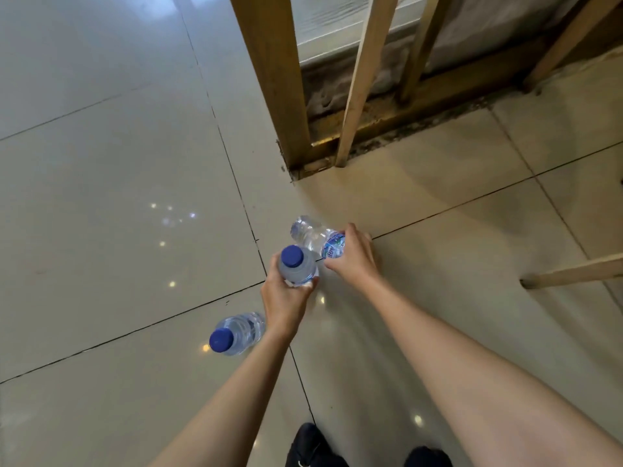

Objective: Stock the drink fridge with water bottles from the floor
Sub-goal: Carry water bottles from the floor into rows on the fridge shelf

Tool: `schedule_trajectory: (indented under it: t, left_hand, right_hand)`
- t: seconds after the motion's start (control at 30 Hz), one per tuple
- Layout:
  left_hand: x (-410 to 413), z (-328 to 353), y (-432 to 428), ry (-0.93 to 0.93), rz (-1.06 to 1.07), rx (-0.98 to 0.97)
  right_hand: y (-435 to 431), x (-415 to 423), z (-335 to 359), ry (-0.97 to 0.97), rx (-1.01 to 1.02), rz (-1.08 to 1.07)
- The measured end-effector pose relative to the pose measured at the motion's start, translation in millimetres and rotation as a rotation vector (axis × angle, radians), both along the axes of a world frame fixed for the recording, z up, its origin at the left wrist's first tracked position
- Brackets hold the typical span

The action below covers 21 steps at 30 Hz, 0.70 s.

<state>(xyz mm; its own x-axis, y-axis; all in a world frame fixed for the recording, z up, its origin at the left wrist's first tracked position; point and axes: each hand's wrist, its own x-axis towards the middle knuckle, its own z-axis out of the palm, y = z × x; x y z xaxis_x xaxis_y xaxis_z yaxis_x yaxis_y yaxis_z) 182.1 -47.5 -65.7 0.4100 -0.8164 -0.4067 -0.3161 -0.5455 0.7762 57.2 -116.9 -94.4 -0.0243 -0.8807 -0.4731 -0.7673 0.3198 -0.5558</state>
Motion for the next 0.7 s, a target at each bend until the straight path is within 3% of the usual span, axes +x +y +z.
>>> schedule_trajectory:
  t: [0.33,0.47,0.7]
  left_hand:
    - [-25,194,-5,0.078,-0.261,-0.077]
    - [-33,304,-12,0.135,-0.430,-0.111]
    - [-64,542,-27,0.188,-0.715,-0.219]
  right_hand:
    - [40,-82,213,-0.047,-0.166,-0.078]
    - [57,-113,338,-0.088,-0.254,-0.113]
    - [90,-160,603,-0.288,-0.459,-0.454]
